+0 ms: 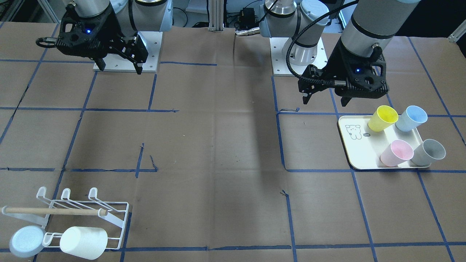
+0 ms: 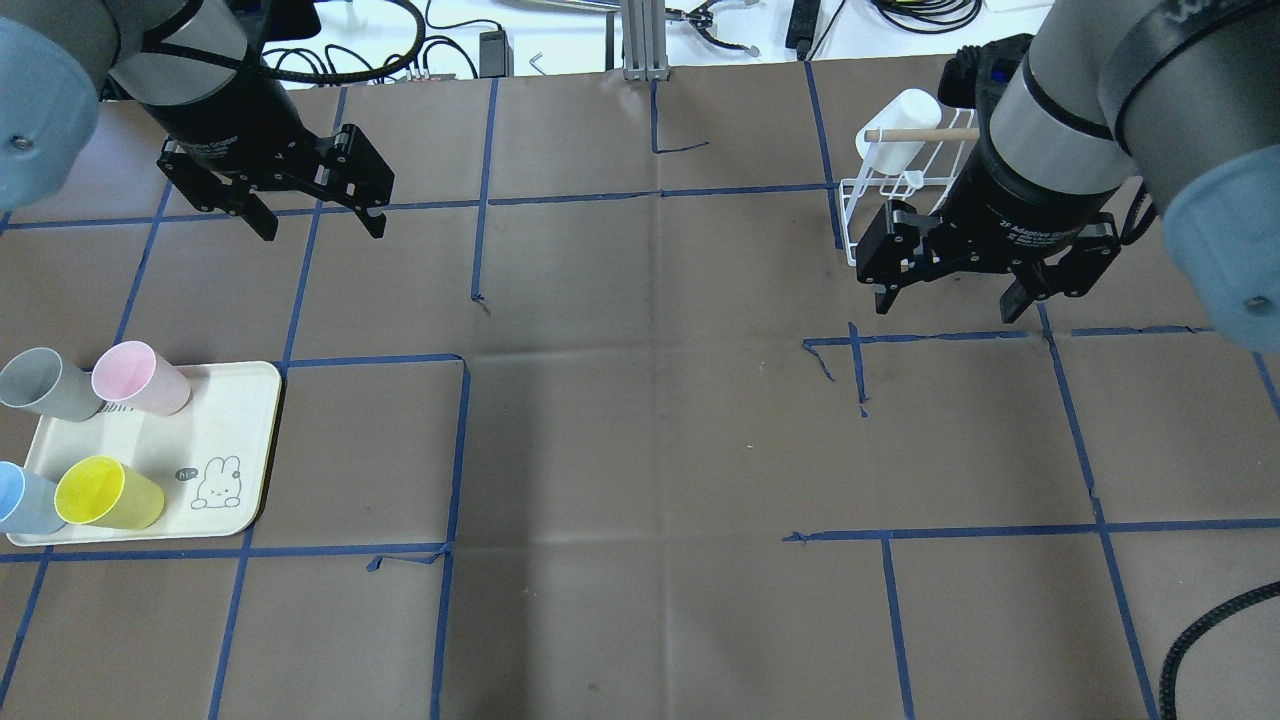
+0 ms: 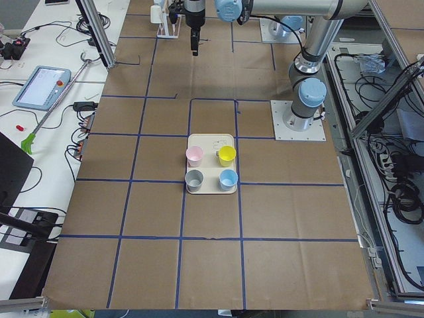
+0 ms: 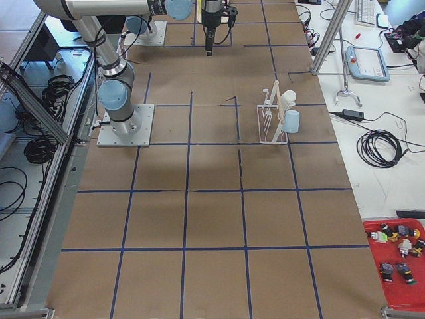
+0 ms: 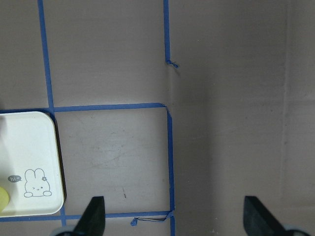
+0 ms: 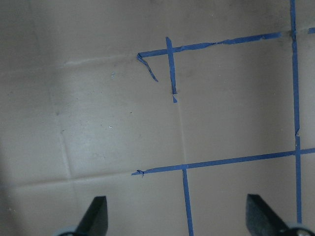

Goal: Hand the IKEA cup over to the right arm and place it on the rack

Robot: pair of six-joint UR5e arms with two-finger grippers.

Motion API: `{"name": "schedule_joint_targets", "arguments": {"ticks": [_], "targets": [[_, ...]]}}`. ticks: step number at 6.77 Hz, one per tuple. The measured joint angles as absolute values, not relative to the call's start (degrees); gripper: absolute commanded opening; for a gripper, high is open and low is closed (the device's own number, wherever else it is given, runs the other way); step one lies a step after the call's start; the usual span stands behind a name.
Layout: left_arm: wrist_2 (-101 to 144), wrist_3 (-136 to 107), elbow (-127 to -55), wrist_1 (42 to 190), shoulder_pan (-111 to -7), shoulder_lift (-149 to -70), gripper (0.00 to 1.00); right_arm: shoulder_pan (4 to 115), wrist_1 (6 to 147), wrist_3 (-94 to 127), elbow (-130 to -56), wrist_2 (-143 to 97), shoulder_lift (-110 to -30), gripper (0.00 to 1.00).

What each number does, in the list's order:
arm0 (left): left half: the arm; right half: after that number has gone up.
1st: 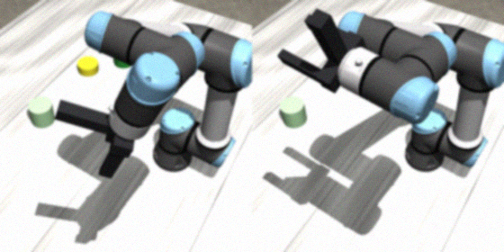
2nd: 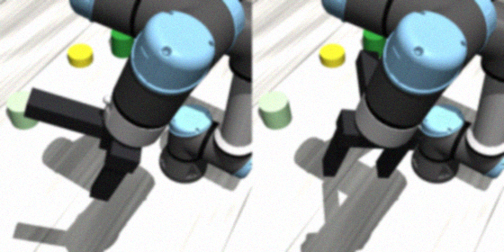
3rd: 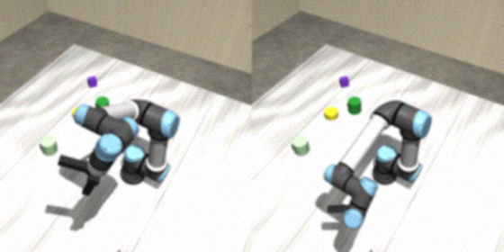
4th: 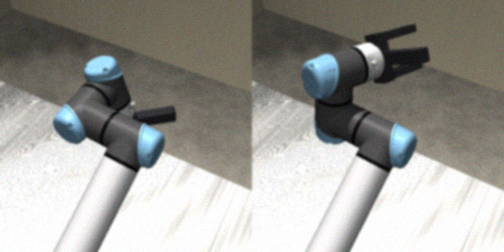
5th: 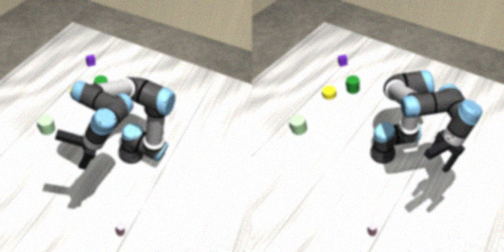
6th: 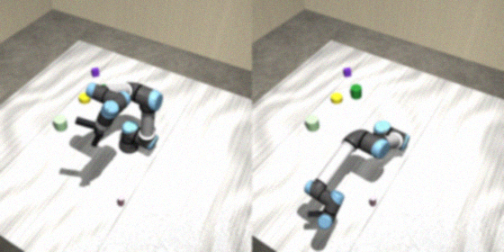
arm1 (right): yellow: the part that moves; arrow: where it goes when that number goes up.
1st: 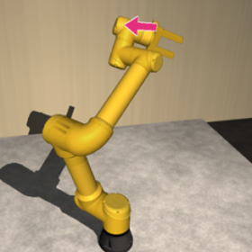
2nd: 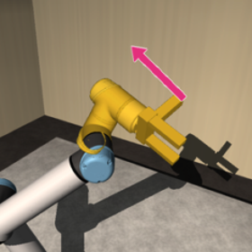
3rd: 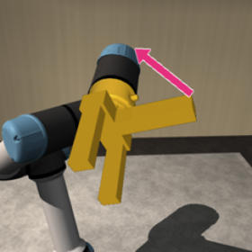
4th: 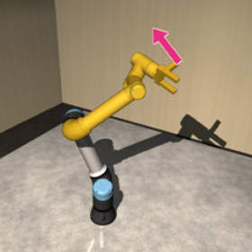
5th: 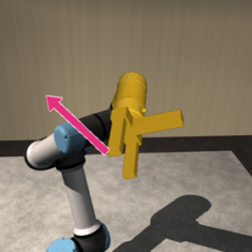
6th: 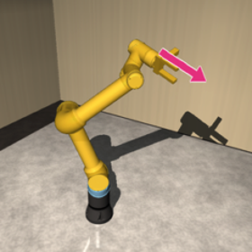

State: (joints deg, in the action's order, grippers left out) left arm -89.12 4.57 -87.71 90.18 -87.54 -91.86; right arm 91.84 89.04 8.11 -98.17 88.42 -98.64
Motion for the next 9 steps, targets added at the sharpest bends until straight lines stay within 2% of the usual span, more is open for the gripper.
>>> {"name": "schedule_joint_targets", "arguments": {"ticks": [9], "targets": [[-89.1,4.5,-87.7,90.2,-87.5,-91.8,1.0,92.0,90.5,3.8,-98.4,84.1,-98.5,1.0]]}}
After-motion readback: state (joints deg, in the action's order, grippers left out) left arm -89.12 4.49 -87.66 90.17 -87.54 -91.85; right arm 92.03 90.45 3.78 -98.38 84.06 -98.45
